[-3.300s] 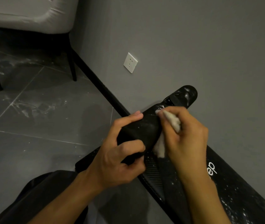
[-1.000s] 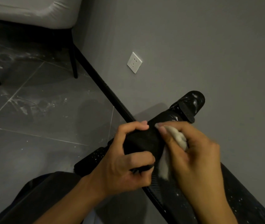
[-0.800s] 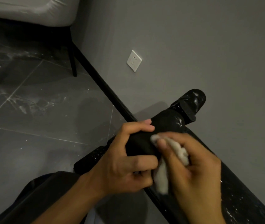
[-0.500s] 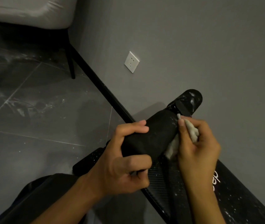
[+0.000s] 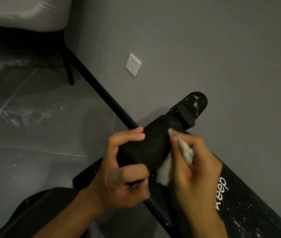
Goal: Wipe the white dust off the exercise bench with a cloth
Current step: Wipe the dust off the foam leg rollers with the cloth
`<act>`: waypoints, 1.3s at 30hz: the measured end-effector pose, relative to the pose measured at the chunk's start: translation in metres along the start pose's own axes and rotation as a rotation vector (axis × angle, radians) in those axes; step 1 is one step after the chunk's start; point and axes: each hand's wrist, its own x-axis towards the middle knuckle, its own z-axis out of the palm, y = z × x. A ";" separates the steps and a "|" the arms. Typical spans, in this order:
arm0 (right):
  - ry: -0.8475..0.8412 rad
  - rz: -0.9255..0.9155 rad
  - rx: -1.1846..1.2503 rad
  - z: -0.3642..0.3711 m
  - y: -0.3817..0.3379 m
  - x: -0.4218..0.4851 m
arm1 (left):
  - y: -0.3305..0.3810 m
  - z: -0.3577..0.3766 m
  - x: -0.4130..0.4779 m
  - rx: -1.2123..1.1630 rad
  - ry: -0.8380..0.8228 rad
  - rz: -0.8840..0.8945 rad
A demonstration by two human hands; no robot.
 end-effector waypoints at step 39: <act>-0.167 -0.011 -0.076 0.001 -0.021 0.026 | 0.005 -0.003 -0.004 -0.075 -0.041 -0.092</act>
